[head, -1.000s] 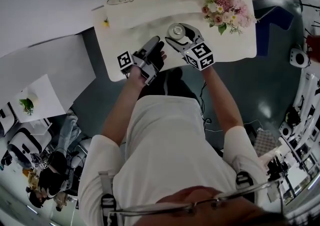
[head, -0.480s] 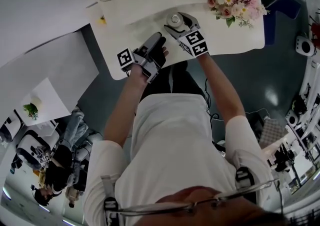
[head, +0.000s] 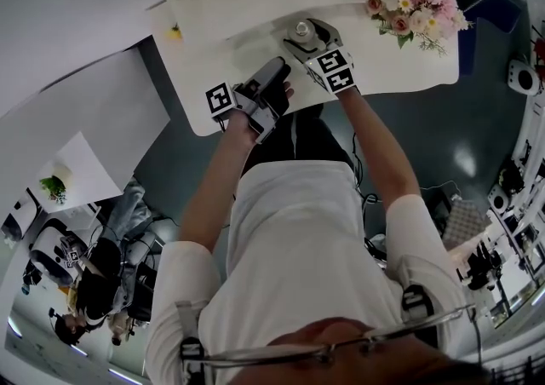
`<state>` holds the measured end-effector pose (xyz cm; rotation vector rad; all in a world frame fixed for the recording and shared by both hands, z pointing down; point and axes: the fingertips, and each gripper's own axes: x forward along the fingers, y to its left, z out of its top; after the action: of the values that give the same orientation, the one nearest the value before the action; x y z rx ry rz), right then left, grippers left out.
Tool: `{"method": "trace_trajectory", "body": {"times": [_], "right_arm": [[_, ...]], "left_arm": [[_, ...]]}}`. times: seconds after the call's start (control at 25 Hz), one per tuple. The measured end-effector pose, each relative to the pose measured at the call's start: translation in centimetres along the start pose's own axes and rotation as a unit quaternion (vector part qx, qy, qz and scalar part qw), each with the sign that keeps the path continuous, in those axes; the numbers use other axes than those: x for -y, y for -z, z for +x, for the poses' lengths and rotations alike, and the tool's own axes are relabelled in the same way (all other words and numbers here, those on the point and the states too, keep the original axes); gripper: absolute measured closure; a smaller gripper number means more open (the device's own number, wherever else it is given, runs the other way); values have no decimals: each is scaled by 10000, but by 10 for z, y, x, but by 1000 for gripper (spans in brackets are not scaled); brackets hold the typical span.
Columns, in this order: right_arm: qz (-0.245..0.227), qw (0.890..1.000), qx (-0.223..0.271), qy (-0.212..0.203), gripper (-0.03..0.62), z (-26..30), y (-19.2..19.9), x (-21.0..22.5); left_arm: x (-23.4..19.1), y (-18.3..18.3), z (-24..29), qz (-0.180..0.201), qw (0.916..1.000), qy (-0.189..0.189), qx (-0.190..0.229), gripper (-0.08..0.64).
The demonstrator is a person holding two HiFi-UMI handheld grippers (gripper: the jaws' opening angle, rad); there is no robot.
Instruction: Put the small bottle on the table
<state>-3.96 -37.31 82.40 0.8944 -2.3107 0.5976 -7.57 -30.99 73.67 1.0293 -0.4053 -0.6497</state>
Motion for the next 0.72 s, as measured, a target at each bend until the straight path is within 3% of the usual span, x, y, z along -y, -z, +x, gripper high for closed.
{"method": "trace_trajectory", "body": {"times": [0.56,0.72], "right_arm": [[-67,9991,-90,400,252,12,8,7],[-344,9976,-264,531,252,11,16,8]], "left_arm": [[1,1,-5,-109,9998,-36,-182,236],[0,7,-6,-123,9995,-96,-276,236]]}}
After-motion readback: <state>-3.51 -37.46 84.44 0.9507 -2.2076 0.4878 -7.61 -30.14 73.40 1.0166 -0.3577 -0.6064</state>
